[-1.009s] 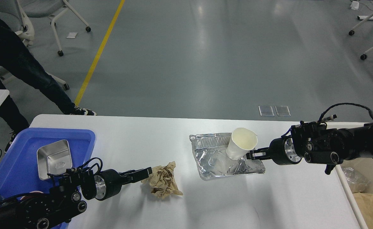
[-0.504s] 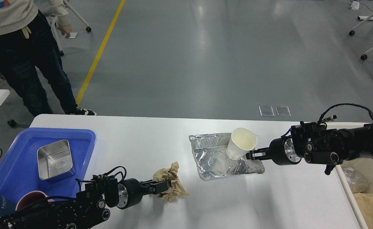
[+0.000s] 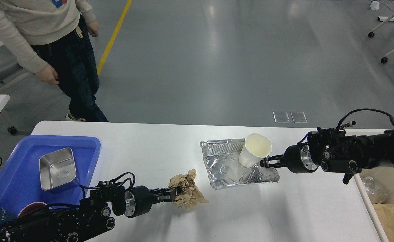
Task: Tidy desktop
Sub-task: 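Lift the crumpled paper and carry it over the foil tray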
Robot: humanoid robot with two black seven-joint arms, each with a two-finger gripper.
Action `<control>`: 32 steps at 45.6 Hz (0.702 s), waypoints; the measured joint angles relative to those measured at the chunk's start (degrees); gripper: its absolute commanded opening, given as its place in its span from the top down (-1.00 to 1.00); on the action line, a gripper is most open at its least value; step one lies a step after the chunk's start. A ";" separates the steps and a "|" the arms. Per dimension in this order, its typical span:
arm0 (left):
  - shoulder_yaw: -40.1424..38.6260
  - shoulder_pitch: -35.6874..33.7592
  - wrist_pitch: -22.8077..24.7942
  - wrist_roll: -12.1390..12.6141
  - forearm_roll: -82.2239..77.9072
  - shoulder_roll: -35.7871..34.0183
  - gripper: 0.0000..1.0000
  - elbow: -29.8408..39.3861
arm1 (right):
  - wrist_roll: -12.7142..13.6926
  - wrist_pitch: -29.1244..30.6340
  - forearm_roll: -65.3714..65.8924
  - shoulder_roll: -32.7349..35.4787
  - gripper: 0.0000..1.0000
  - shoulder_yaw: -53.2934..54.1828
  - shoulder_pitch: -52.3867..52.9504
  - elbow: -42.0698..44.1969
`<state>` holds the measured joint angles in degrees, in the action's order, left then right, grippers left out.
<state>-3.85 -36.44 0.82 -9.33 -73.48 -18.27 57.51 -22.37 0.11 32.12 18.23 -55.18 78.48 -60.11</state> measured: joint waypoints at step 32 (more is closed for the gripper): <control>-0.61 -3.19 1.89 0.22 -0.12 -37.67 0.98 31.05 | 0.05 0.05 -0.04 -0.43 1.00 0.06 -0.76 0.25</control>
<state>-4.46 -39.63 2.71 -9.11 -73.60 -55.94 88.56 -22.32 0.16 32.08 17.79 -55.12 77.72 -59.87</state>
